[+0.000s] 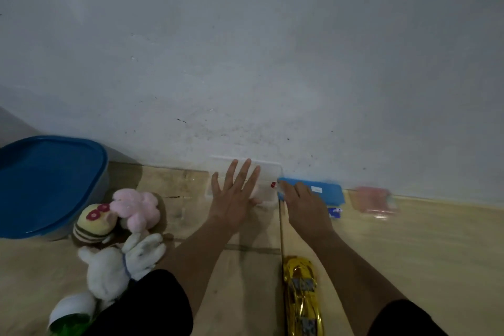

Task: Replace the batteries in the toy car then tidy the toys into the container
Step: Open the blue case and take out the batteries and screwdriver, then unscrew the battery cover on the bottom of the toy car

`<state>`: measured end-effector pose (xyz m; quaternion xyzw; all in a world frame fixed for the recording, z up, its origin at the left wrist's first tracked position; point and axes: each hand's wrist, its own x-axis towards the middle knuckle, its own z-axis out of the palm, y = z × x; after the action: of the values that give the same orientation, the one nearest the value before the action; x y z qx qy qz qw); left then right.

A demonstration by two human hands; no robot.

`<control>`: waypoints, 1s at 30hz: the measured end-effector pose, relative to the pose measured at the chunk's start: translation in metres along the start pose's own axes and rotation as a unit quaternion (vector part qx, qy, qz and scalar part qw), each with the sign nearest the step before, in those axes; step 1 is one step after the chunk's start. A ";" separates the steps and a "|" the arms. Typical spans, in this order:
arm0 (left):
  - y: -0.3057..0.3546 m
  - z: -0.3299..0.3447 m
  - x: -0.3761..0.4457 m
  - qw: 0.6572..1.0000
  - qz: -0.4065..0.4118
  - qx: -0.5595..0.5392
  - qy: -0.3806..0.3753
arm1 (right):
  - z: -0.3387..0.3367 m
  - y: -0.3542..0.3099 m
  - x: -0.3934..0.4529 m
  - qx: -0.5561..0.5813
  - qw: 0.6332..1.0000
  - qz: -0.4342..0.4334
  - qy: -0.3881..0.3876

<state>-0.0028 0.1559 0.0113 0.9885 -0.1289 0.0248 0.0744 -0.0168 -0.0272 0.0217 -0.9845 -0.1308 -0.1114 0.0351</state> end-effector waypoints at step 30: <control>0.201 0.044 -0.142 0.993 -0.073 -0.008 -0.087 | 0.006 0.115 -0.218 0.184 0.978 0.023 0.094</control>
<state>-0.1905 -0.0076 -0.0140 0.9930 -0.0626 -0.0683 0.0728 -0.1900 -0.1922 -0.0385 -0.9489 -0.1224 -0.1770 0.2307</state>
